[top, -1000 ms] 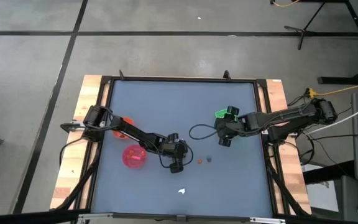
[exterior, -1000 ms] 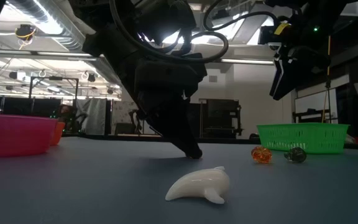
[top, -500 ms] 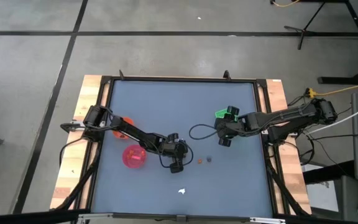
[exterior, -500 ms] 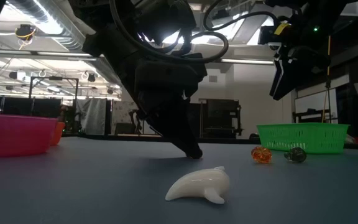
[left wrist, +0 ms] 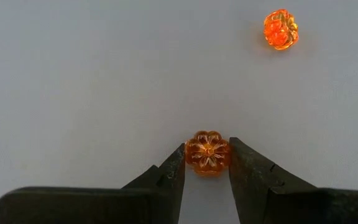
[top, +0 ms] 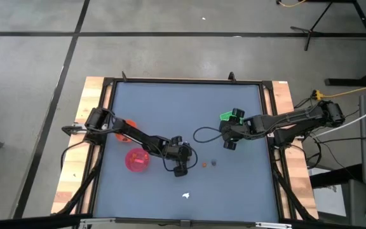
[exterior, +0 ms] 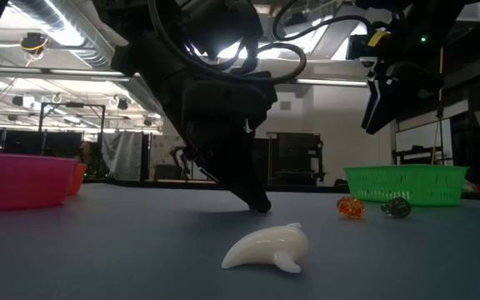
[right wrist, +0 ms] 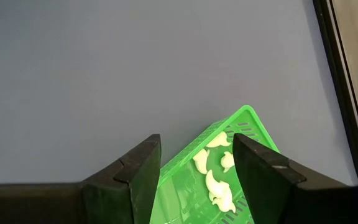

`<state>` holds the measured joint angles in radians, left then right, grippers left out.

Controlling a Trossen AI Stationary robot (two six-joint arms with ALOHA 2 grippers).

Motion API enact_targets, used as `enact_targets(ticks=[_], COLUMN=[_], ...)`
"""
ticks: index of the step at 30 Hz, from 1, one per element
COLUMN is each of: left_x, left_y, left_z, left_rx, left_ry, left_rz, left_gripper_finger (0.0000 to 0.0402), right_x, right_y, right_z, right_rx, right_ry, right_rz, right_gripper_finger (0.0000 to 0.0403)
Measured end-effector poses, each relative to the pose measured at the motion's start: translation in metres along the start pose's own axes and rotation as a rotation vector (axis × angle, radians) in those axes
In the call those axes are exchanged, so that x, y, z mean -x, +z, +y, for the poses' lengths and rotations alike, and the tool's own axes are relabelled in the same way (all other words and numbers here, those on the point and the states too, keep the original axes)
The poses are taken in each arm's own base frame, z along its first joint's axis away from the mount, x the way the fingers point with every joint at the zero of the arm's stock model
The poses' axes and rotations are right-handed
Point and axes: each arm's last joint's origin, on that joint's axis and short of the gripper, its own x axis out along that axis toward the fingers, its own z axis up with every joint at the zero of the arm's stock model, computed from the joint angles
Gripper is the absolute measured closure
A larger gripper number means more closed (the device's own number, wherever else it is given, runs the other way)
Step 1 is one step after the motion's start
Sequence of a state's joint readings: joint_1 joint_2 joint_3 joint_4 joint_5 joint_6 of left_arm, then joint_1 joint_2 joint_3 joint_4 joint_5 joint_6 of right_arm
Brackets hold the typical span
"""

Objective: Sort Halloween decoration
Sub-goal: Put the orange pumpkin toy into the red bowl

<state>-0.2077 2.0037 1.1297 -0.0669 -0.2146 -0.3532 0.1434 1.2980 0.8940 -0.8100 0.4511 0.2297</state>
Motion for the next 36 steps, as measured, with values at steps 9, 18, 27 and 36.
enact_targets(ticks=[9, 18, 27, 36], left_x=[0.013, 0.044, 0.108, 0.145], left_y=[0.008, 0.017, 0.010, -0.026], left_z=[0.001, 0.002, 0.006, -0.005], left_rx=[0.011, 0.011, 0.054, 0.113], left_ry=[-0.006, -0.061, -0.073, 0.049], left_rz=[-0.031, -0.004, 0.158, 0.433], left_gripper_finger=[0.0314, 0.0314, 0.0314, 0.0314], right_x=[0.000, 0.000, 0.000, 0.000], right_y=[0.000, 0.000, 0.000, 0.000], right_z=[0.000, 0.000, 0.000, 0.002], right_rx=[0.000, 0.000, 0.000, -0.001], right_ry=[0.000, 0.000, 0.000, 0.057], right_rz=[-0.001, -0.001, -0.001, 0.011], right_gripper_finger=[0.0203, 0.0203, 0.0203, 0.0203])
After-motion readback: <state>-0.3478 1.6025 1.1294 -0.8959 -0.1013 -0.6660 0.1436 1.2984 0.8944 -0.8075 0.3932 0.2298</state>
